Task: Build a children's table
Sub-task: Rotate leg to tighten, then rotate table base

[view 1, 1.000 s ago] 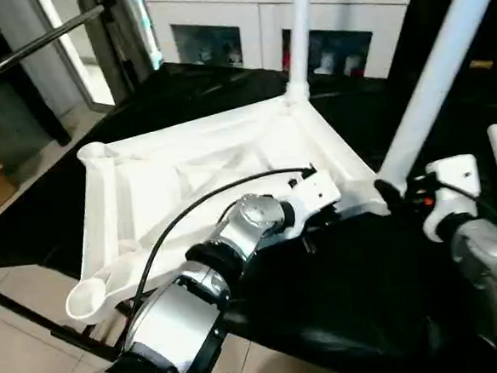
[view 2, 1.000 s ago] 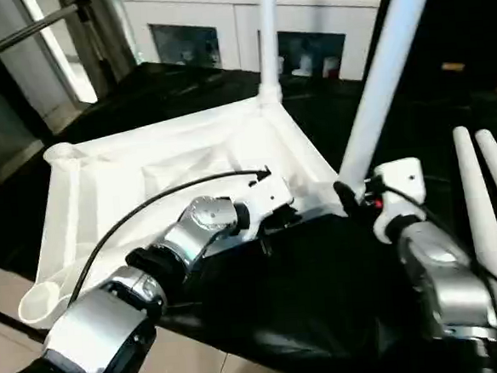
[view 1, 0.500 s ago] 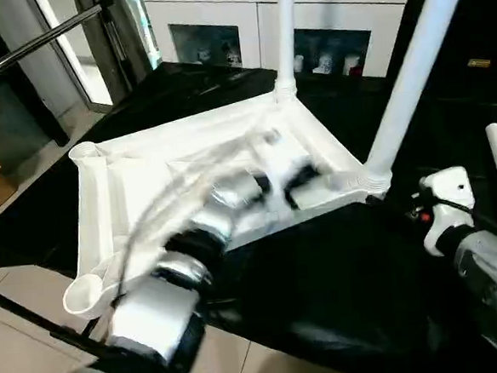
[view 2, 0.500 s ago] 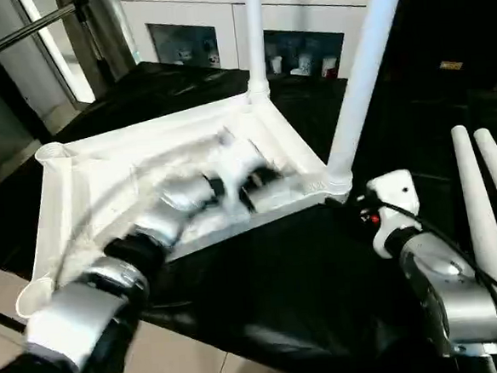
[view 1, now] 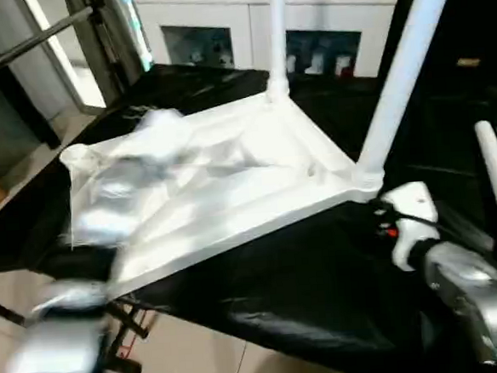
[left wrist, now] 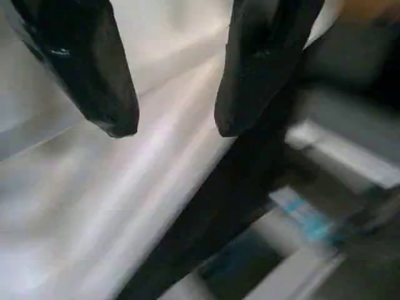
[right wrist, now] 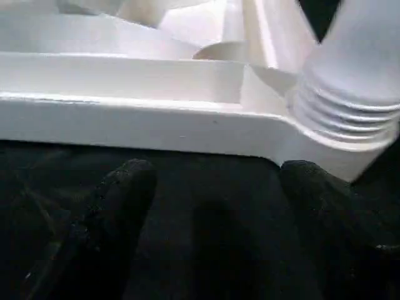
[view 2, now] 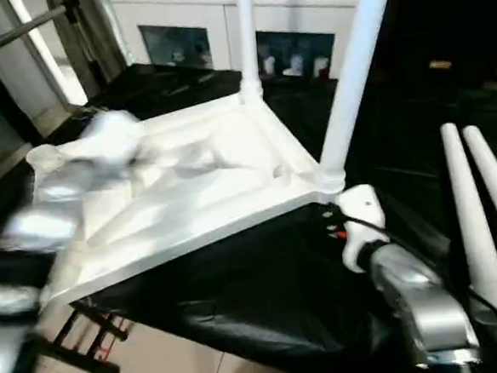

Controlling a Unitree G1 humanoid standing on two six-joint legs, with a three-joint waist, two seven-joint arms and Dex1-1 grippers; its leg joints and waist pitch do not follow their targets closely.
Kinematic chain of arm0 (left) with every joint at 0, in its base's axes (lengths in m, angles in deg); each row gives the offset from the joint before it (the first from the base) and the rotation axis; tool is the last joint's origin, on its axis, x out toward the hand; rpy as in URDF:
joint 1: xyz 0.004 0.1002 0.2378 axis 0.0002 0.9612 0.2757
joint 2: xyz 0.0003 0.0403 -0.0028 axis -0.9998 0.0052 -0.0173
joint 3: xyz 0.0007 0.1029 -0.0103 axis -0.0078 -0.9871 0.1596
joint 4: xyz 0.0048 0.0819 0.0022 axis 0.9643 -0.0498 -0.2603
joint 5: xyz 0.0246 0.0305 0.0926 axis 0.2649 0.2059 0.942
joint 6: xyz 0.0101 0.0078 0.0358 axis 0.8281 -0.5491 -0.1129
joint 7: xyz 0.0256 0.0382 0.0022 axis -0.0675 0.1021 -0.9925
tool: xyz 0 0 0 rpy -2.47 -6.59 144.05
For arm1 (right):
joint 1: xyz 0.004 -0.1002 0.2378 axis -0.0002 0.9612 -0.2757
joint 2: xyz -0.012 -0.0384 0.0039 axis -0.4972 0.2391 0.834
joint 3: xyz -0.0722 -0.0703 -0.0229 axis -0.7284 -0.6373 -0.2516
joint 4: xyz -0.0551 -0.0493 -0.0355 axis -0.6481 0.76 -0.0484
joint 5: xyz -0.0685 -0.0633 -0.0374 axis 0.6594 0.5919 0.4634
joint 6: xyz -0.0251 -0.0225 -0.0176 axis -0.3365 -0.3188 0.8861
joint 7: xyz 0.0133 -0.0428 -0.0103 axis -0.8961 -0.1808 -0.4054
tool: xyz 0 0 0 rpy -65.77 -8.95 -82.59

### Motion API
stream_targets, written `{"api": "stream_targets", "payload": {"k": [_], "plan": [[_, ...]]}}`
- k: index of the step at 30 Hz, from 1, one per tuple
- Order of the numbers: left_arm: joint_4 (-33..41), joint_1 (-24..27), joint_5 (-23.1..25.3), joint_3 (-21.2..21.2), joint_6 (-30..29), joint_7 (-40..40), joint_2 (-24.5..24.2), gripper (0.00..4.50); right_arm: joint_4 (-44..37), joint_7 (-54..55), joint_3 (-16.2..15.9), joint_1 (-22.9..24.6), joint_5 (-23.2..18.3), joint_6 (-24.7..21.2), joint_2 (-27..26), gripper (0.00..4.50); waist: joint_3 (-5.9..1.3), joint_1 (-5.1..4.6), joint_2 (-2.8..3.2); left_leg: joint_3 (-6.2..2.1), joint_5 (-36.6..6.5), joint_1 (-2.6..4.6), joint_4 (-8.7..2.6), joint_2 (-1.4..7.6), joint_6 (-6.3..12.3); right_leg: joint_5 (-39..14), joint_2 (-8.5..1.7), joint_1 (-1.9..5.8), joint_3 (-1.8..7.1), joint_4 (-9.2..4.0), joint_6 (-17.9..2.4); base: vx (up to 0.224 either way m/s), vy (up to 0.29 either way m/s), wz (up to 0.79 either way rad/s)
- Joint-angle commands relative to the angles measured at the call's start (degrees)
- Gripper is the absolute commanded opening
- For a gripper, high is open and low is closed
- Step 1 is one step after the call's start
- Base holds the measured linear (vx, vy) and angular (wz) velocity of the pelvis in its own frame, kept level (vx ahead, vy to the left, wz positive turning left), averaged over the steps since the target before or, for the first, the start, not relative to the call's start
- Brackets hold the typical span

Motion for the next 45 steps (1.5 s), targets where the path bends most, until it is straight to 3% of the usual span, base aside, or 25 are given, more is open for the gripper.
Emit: {"api": "stream_targets", "payload": {"k": [1, 2, 4, 6, 9, 14, 16, 17, 20, 23, 29, 32, 36, 39, 40, 41, 43, 45], "plan": [[2.25, 1.56, 2.05, 0.47, -3.05, -1.73, -2.4, 2.26, 0.66, 1.16, -0.99, -1.54, 1.01, -1.0, -0.75, 3.62, -3.89, -0.02, -0.7, -2.07, -13.92, 1.96, -4.28, 3.75, 2.0, -16.16, -3.27, 2.03, 3.14, -3.69, -8.82, 0.0, 0.0, 0.0], [2.26, 1.58, 2.06, 0.47, -3.07, -1.75, -2.44, 2.26, 0.67, 1.17, -1.0, -1.55, 1.01, -1.01, -0.75, 3.62, -3.89, -0.02, -0.7, -2.07, -13.92, 1.96, -4.28, 3.75, 2.0, -16.16, -3.27, 2.03, 3.14, -3.69, -8.82, 0.0, 0.0, 0.0], [2.15, 4.78, 4.7, -0.84, -6.74, -0.78, -7.01, 2.26, 1.77, 2.48, -1.65, -3.11, 1.53, -1.89, -1.74, 3.62, -3.8, 0.01, -0.69, -2.2, -16.82, 2.28, -4.58, 3.76, 0.01, -16.56, -3.23, 1.71, 3.41, -3.67, -8.31, 0.0, 0.0, 0.0], [3.09, 6.38, 5.46, -2.12, -9.19, 1.25, -8.26, 2.26, 2.09, 2.92, -1.95, -3.69, 1.72, -2.27, -2.11, 3.62, -3.83, -0.26, -0.64, -2.38, -16.91, 1.86, -4.84, 3.67, -0.49, -16.25, -3.28, 2.08, 3.42, -3.45, -7.85, 0.0, 0.0, 0.0], [2.8, 7.76, 5.11, -3.4, -10.36, 4.01, -8.95, 1.91, 2.38, 3.49, -2.53, -4.41, 2.14, -2.85, -2.81, 3.62, -3.86, -0.14, -0.59, -2.26, -18.13, 2.21, -4.86, 3.62, -1.23, -16.17, -3.35, 1.63, 3.67, -3.57, -8.22, 0.0, 0.0, 0.0], [0.19, 7.87, 2.72, -4.77, -6.83, 7.7, -8.07, 1.49, 4.39, 4.19, -3.7, -5.89, 3.14, -3.18, -3.81, 3.62, -3.86, -0.18, -0.92, -2.4, -19.58, 1.99, -5.02, 3.5, -2.0, -15.21, -3.57, 1.87, 3.65, -3.51, -8.7, 0.0, 0.0, 0.0], [-0.16, 7.76, 2.45, -5.46, -5.53, 8.58, -7.94, 1.42, 5.07, 4.36, -3.97, -6.32, 3.34, -3.24, -3.99, 3.62, -3.79, -0.23, -0.95, -2.35, -20.19, 2.03, -5.01, 3.5, -2.05, -15.9, -3.67, 1.87, 3.73, -3.65, -8.68, 0.0, 0.0, 0.0], [-0.1, 7.65, 2.43, -5.74, -5.61, 8.72, -7.71, 1.08, 5.51, 4.5, -4.11, -6.63, 3.43, -3.25, -4.12, 3.62, -3.81, -0.14, -0.95, -2.33, -20.21, 2.13, -4.96, 3.48, -2.03, -16.19, -3.74, 1.8, 3.76, -3.69, -8.62, 0.0, 0.0, 0.0], [0.23, 7.03, 1.68, -5.87, -4.91, 8.54, -6.93, 1.03, 6.32, 4.86, -4.34, -7.29, 3.7, -3.21, -4.5, 3.62, -3.92, -0.18, -0.9, -2.36, -19.14, 1.95, -4.95, 3.53, -1.92, -15.37, -3.71, 1.94, 3.79, -3.48, -8.74, 0.0, 0.0, 0.0], [0.08, 6.27, 1.59, -5.83, -4.68, 8.2, -6.59, 0.68, 6.68, 5.12, -4.36, -7.74, 3.81, -3.4, -4.7, 3.62, -4.0, -0.23, -1.25, -2.23, -17.51, 1.78, -4.75, 3.42, -1.18, -14.34, -3.72, 2.16, 3.76, -3.38, -8.97, 0.0, 0.0, 0.0], [-6.35, 5.34, 2.64, -8.78, -2.28, 9.92, -6.44, 0.13, 8.19, 5.2, -4.65, -8.65, 4.45, -3.05, -5.09, 3.62, -3.93, -0.2, -1.43, -2.14, -16.36, 1.78, -4.6, 3.28, -0.55, -15.93, -3.57, 1.99, 3.79, -3.43, -8.32, 0.0, 0.0, 0.0], [-8.85, 5.21, 3.72, -10.65, -1.78, 11.14, -6.63, 0.05, 9.06, 5.24, -4.89, -9.41, 4.63, -2.78, -5.38, 3.62, -3.97, -0.3, -1.32, -2.21, -17.3, 1.98, -4.77, 3.48, -1.27, -15.78, -3.55, 1.87, 3.87, -3.47, -8.47, 0.0, 0.0, 0.0], [-11.26, 4.37, 3.34, -12.38, -0.61, 14.42, -5.56, 0.05, 11.2, 5.23, -5.47, -11.17, 4.79, -2.11, -6.14, 3.62, -3.73, -0.48, -1.85, -2.2, -18.86, 1.97, -4.88, 3.42, -1.55, -18.79, -3.83, 1.88, 4.0, -3.75, -8.34, 0.0, 0.0, 0.0], [-12.14, 3.4, 1.54, -12.4, -0.05, 16.75, -4.28, 0.05, 12.53, 4.94, -5.92, -11.84, 5.08, -1.54, -6.54, 3.62, -3.68, -0.23, -1.65, -2.16, -20.04, 2.41, -4.86, 3.48, -2.28, -20.14, -3.88, 1.49, 4.11, -3.92, -8.38, 0.0, 0.0, 0.0], [-11.99, 3.19, 0.93, -12.84, 1.12, 18.52, -4.14, 0.05, 12.99, 4.71, -6.09, -12.05, 5.08, -1.39, -6.62, 3.62, -3.63, -0.27, -1.93, -2.25, -20.41, 2.32, -4.94, 3.47, -2.27, -20.32, -3.93, 1.65, 4.1, -3.91, -8.29, 0.0, 0.0, 0.0], [-11.33, 2.88, 0.07, -13.27, 1.87, 20.94, -3.89, 0.0, 13.71, 4.47, -6.2, -12.38, 5.04, -1.15, -6.7, 3.33, -3.66, -0.28, -2.1, -2.24, -20.34, 2.28, -4.98, 3.5, -2.2, -20.54, -4.0, 1.73, 4.11, -3.97, -8.21, 0.0, 0.0, 0.0], [-8.88, 2.69, -2.59, -13.34, 2.12, 26.41, -3.18, 0.0, 15.02, 4.18, -6.27, -13.01, 5.07, -0.7, -6.77, 3.33, -3.66, -0.12, -2.15, -2.21, -20.22, 2.45, -4.96, 3.64, -2.39, -20.54, -4.14, 1.54, 4.23, -3.97, -8.49, 0.0, 0.0, 0.0], [-6.82, 2.8, -4.36, -13.65, 3.36, 30.13, -3.0, 0.0, 15.77, 4.11, -6.26, -13.42, 5.13, -0.45, -6.73, 2.97, -3.66, 0.05, -2.0, -2.16, -19.94, 2.5, -5.05, 3.77, -2.83, -18.3, -4.01, 1.47, 4.34, -3.68, -9.44, 0.0, 0.0, 0.0]]}}
